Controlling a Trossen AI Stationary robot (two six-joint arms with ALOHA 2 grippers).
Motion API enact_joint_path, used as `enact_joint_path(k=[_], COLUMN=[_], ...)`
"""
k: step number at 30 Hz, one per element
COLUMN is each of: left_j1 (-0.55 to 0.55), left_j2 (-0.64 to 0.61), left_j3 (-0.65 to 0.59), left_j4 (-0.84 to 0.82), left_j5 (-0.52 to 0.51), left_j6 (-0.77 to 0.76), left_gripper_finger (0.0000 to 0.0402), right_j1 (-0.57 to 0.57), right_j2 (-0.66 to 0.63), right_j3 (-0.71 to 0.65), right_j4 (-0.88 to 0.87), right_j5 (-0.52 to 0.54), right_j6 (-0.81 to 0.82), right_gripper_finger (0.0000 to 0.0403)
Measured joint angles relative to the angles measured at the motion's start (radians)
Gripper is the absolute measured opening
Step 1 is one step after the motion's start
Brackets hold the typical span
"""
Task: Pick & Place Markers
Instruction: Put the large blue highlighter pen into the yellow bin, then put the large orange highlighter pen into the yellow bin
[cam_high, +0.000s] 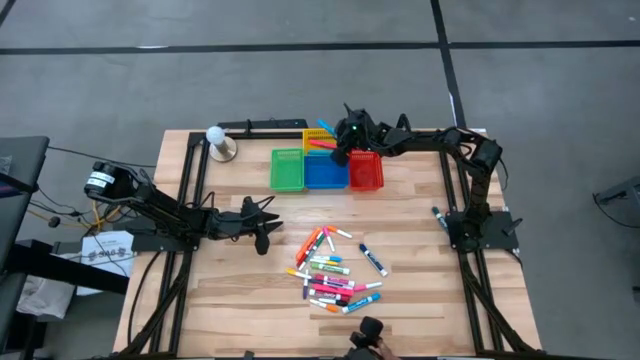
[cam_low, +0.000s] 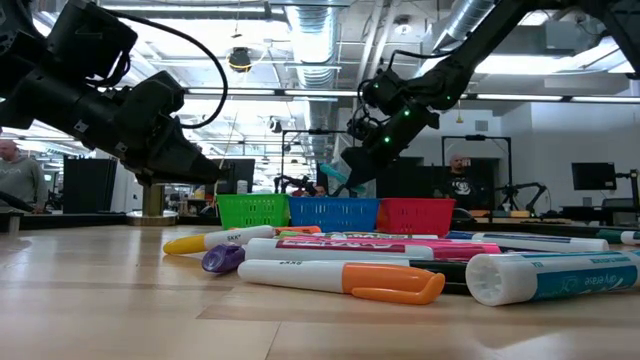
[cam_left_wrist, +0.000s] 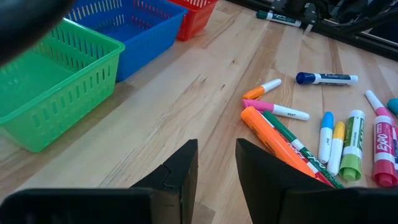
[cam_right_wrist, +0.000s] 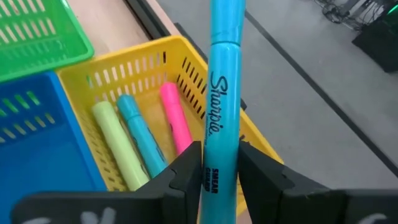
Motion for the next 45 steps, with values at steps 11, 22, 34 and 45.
enact_joint_path(k=[11,22,34,45], left_j1=[0.0,0.0,0.0,0.0], left_j2=[0.0,0.0,0.0,0.0], left_j3=[0.0,0.0,0.0,0.0], left_j4=[0.0,0.0,0.0,0.001], left_j5=[0.0,0.0,-0.009,-0.015], left_j6=[0.0,0.0,0.0,-0.054], left_gripper_finger=[0.0108,0.0108,0.0108,0.0108], right_j1=[0.003,0.062,0.218,0.542], right_j2=[0.0,-0.095,-0.277,-0.408], right_j3=[-0.001,-0.001,-0.002,-0.167], right_j4=[-0.018,-0.068,-0.597,-0.682], right_j5=[0.003,0.027,0.018,0.03], right_j6=[0.008,0.002,0.088,0.319], right_gripper_finger=[0.0164,0.0155,0.014,0.0109])
